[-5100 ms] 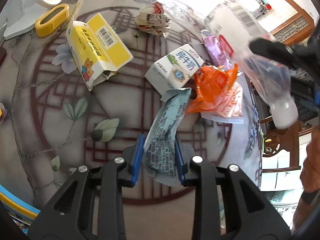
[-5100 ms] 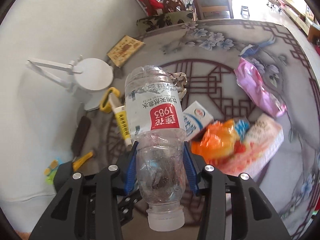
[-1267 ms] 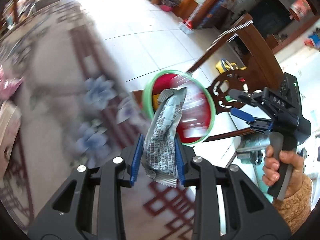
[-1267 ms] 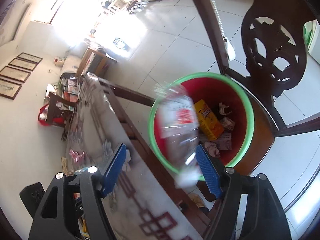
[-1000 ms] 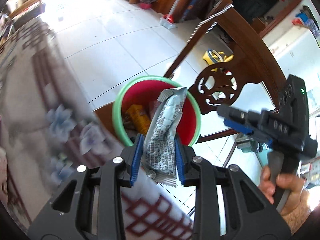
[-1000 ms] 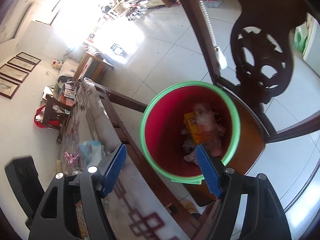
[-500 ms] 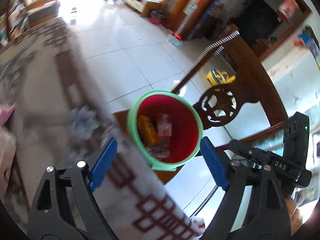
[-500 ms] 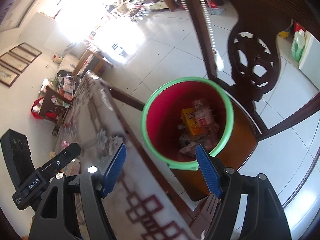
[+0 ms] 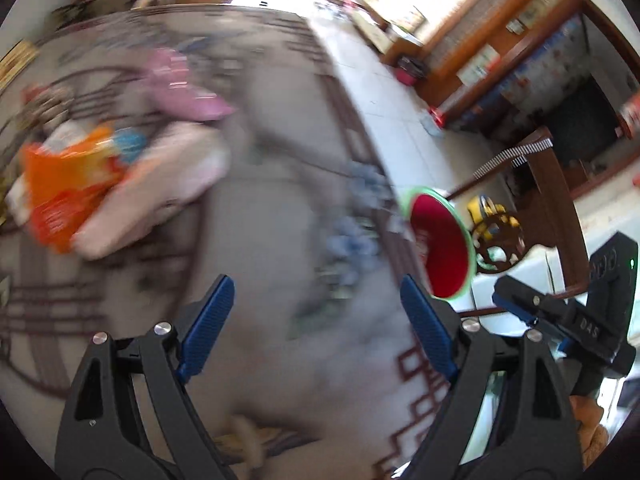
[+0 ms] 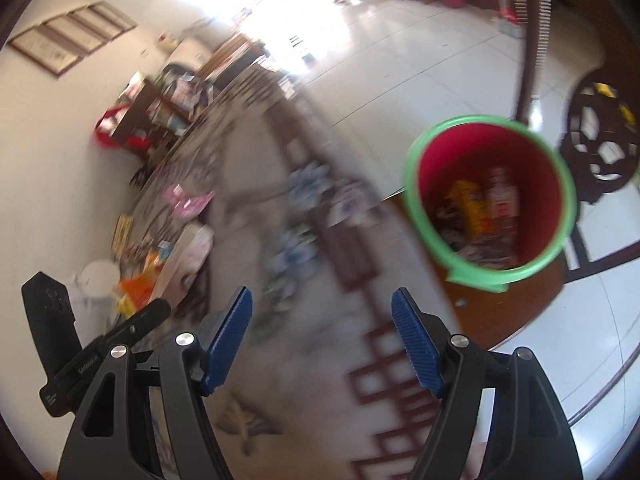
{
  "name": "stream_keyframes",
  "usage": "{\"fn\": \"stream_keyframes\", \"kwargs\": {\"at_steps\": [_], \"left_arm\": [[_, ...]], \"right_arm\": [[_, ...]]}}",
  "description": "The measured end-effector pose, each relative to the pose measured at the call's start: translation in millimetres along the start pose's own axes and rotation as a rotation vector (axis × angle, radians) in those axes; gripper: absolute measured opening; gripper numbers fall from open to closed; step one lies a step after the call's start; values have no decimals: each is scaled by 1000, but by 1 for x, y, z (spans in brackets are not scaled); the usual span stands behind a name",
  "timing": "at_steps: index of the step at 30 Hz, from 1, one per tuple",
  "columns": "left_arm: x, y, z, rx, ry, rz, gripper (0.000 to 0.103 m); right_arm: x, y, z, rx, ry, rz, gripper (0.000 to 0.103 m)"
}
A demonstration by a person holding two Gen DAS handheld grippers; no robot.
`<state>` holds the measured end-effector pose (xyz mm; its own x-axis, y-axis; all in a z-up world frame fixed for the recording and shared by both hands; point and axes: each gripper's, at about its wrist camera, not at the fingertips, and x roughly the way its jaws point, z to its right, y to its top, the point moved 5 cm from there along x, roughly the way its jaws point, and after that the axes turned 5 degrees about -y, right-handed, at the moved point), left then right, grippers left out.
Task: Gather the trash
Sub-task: 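Move both grippers back over the table toward the remaining trash, then grasp the orange snack bag with the right gripper while the left gripper grasps the white milk carton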
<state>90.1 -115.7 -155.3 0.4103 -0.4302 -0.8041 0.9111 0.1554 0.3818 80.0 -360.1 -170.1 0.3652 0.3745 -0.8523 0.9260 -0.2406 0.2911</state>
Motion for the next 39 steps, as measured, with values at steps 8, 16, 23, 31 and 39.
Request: {"fn": "stream_keyframes", "kwargs": {"at_steps": [8,16,23,31,39], "left_arm": [[-60,-6,-107,-157,90,79,83],[-89,-16,-186,-298,113,110,83],[-101,-27,-236,-369,121,102,83],[-108,-9,-270,-333,165,136,83],[-87,33,-260,-166,211,129,83]], "right_arm": [[47,-4,-135,-144,143,-94,71],[105,-8,-261,-307,167,-171,81],[166,-4,-303,-299,97,-196,81],[234,-6,-299,-259,-10,-325,81],[222,-8,-300,-359,-2,-284,43]]}}
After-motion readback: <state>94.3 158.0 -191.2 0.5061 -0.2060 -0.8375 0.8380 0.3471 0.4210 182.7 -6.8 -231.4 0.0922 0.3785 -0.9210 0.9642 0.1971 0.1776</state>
